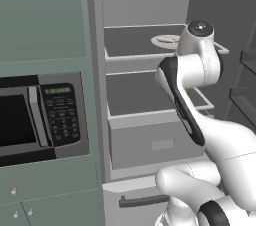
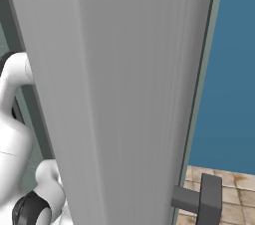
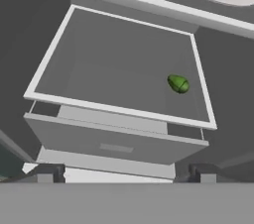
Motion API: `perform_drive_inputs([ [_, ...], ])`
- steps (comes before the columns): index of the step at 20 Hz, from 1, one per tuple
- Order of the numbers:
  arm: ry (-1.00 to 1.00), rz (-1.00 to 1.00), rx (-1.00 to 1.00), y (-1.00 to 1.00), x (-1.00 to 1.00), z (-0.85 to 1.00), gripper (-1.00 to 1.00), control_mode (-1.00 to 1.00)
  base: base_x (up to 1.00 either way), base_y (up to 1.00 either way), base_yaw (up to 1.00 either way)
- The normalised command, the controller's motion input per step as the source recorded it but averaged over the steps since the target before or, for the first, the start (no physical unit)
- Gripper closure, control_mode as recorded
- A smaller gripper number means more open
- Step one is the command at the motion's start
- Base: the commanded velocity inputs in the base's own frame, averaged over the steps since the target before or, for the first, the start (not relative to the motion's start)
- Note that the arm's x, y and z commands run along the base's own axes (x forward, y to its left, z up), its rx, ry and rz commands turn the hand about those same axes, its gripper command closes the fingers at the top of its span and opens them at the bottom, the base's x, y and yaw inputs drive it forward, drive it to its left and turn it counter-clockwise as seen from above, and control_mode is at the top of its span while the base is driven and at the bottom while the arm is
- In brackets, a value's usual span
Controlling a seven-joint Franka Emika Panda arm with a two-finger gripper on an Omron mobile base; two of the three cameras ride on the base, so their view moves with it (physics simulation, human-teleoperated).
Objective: Retrieve the fish from the fridge and place it on the cutting board.
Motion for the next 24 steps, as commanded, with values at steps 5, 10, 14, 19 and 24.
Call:
perform_drive_inputs([
  [5, -0.11, -0.01, 0.0, -0.06, 0.0, 0.43, -1.0, -1.0, 0.0, 0.0, 0.0],
  [10, -0.12, 0.0, 0.0, -0.18, 0.0, 0.34, -1.0, -1.0, 0.0, 0.0, 0.0],
  [14, -0.12, 0.0, 0.02, -0.24, 0.0, 0.21, -1.0, -1.0, 0.0, 0.0, 0.0],
  [19, -0.06, 0.0, 0.04, -0.3, 0.0, 0.05, -1.0, -1.0, 0.0, 0.0, 0.0],
  [24, 0.0, 0.0, 0.03, -0.31, 0.0, 0.11, -1.0, -1.0, 0.0, 0.0, 0.0],
])
